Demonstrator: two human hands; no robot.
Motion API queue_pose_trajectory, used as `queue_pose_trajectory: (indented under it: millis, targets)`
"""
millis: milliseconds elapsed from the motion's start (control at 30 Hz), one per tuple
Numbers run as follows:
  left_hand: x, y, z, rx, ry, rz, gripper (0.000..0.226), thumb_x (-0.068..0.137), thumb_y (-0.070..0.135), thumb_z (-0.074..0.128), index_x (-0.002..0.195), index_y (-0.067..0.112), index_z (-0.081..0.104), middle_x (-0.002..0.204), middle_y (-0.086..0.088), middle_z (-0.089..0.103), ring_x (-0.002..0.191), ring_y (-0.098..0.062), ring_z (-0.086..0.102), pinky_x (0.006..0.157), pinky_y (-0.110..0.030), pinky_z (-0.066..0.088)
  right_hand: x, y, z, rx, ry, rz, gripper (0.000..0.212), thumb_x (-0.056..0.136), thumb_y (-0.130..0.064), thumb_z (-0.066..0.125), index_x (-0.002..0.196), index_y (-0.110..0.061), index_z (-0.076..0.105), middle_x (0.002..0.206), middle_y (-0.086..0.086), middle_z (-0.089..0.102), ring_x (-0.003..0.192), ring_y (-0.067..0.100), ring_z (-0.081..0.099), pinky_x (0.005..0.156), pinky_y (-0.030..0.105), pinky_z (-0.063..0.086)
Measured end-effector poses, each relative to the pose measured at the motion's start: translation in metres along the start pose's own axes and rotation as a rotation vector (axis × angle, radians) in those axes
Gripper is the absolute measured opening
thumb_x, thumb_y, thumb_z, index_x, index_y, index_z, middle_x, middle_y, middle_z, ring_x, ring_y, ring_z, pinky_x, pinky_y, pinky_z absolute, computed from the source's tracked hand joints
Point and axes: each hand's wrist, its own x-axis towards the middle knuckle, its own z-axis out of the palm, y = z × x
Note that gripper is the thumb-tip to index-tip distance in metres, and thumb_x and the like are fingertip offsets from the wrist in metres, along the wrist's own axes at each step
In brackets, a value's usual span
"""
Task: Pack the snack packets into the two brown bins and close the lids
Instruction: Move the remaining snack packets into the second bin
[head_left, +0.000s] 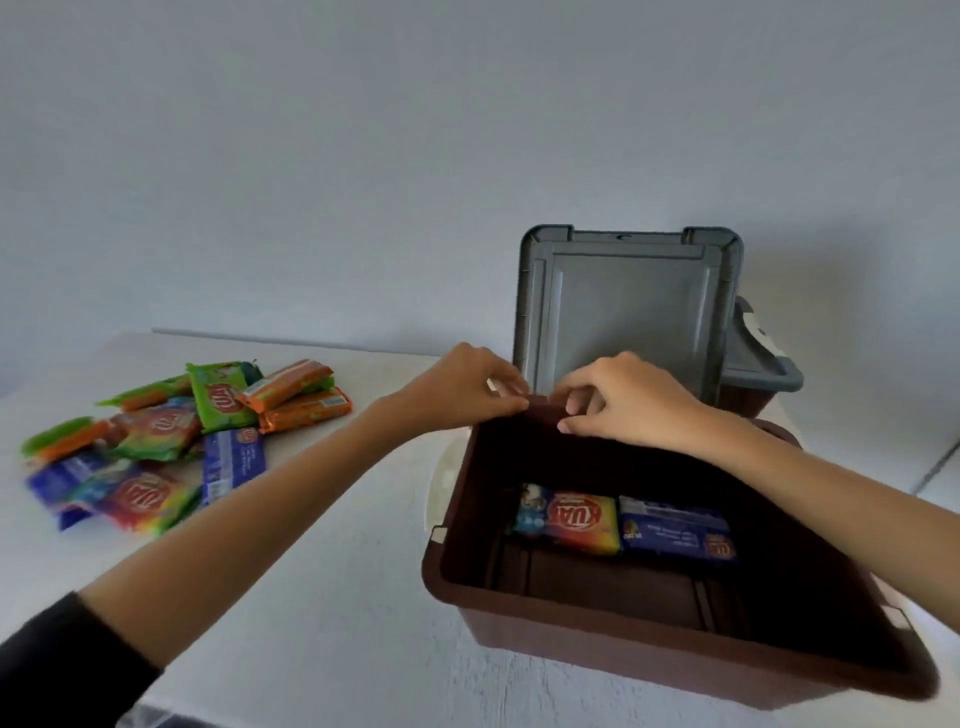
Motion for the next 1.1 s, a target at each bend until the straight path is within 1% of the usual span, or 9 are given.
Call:
queue_pose_trajectory:
  millis: [100, 200, 333, 433, 567, 700, 867, 1000, 1100]
  targets:
    - [-0.035, -0.042, -0.029, 0.001, 0.132, -0.153, 0.023, 0.085, 0.024, 0.065, 0.104, 0.012, 0.070, 0.101, -0.002, 0.071, 0.086, -0.012, 0.067, 0.076, -0.010, 0.048, 0.032, -0.043, 0.003, 0.061, 0.053, -0.137, 0.032, 0.083, -0.032, 0.066, 0.114, -0.027, 0.063, 0.094, -0.012, 0.064, 0.085, 0.008, 0.060, 0.076, 0.030, 0.051]
    - [-0.085, -0.082, -0.050, -0.003, 0.249, -0.323, 0.025, 0.085, 0.027, 0.065, 0.107, 0.016, 0.068, 0.108, 0.002, 0.067, 0.091, -0.009, 0.062, 0.088, -0.023, 0.050, 0.066, -0.091, 0.021, 0.099, 0.025, -0.280, 0.034, 0.083, -0.031, 0.066, 0.116, -0.028, 0.061, 0.102, -0.008, 0.064, 0.095, 0.012, 0.059, 0.080, 0.030, 0.048]
    - [-0.152, -0.141, -0.058, 0.107, 0.268, -0.588, 0.039, 0.086, 0.026, 0.063, 0.122, 0.012, 0.058, 0.124, -0.004, 0.057, 0.114, -0.020, 0.051, 0.093, -0.026, 0.036, 0.106, -0.161, 0.056, 0.091, -0.023, -0.478, 0.036, 0.083, -0.022, 0.065, 0.119, -0.020, 0.061, 0.114, -0.003, 0.061, 0.103, 0.017, 0.057, 0.073, 0.028, 0.042]
    - [-0.187, -0.181, -0.050, 0.094, 0.252, -0.818, 0.062, 0.073, 0.051, 0.056, 0.125, 0.018, 0.053, 0.128, -0.011, 0.053, 0.120, -0.032, 0.047, 0.100, -0.041, 0.040, 0.137, -0.208, 0.096, 0.071, -0.112, -0.641, 0.036, 0.076, -0.015, 0.066, 0.111, -0.008, 0.063, 0.115, 0.012, 0.062, 0.104, 0.027, 0.057, 0.081, 0.035, 0.045]
    - [-0.207, -0.203, -0.029, 0.101, 0.208, -1.088, 0.059, 0.090, 0.038, 0.050, 0.143, 0.023, 0.028, 0.148, -0.017, 0.018, 0.137, -0.039, 0.012, 0.112, -0.045, 0.017, 0.170, -0.252, 0.144, -0.081, -0.308, -0.584, 0.061, 0.084, -0.035, 0.062, 0.139, -0.023, 0.038, 0.127, 0.022, 0.040, 0.104, 0.031, 0.046, 0.070, 0.032, 0.040]
    - [-0.206, -0.222, -0.009, 0.118, 0.302, -1.127, 0.052, 0.095, 0.039, 0.040, 0.144, 0.030, 0.025, 0.153, -0.017, 0.001, 0.140, -0.041, -0.008, 0.113, -0.051, 0.011, 0.190, -0.272, 0.176, -0.203, -0.422, -0.470, 0.069, 0.089, -0.052, 0.050, 0.147, -0.032, 0.019, 0.149, 0.020, 0.009, 0.135, 0.042, 0.019, 0.107, 0.044, 0.031]
    - [-0.205, -0.241, 0.001, 0.238, 0.296, -1.110, 0.043, 0.097, 0.036, 0.036, 0.139, 0.026, 0.035, 0.155, -0.014, -0.008, 0.138, -0.045, -0.018, 0.112, -0.058, 0.008, 0.196, -0.275, 0.203, -0.205, -0.400, -0.418, 0.062, 0.092, -0.057, 0.038, 0.146, -0.034, 0.020, 0.156, 0.014, -0.007, 0.141, 0.043, -0.002, 0.114, 0.046, 0.017]
    - [-0.208, -0.251, 0.005, 0.263, 0.411, -1.036, 0.032, 0.098, 0.030, 0.034, 0.119, 0.014, 0.053, 0.153, -0.015, 0.011, 0.140, -0.045, -0.007, 0.114, -0.053, 0.014, 0.200, -0.267, 0.210, -0.080, -0.319, -0.448, 0.043, 0.094, -0.049, 0.040, 0.123, -0.019, 0.050, 0.155, 0.010, 0.011, 0.137, 0.042, 0.015, 0.109, 0.043, 0.025]
    - [-0.217, -0.249, 0.001, 0.121, 0.468, -0.895, 0.032, 0.097, 0.026, 0.042, 0.102, 0.003, 0.064, 0.137, -0.013, 0.038, 0.129, -0.031, 0.035, 0.104, -0.035, 0.034, 0.203, -0.249, 0.202, -0.007, -0.242, -0.530, 0.031, 0.092, -0.035, 0.052, 0.082, -0.008, 0.064, 0.125, 0.014, 0.046, 0.112, 0.028, 0.049, 0.085, 0.029, 0.037]
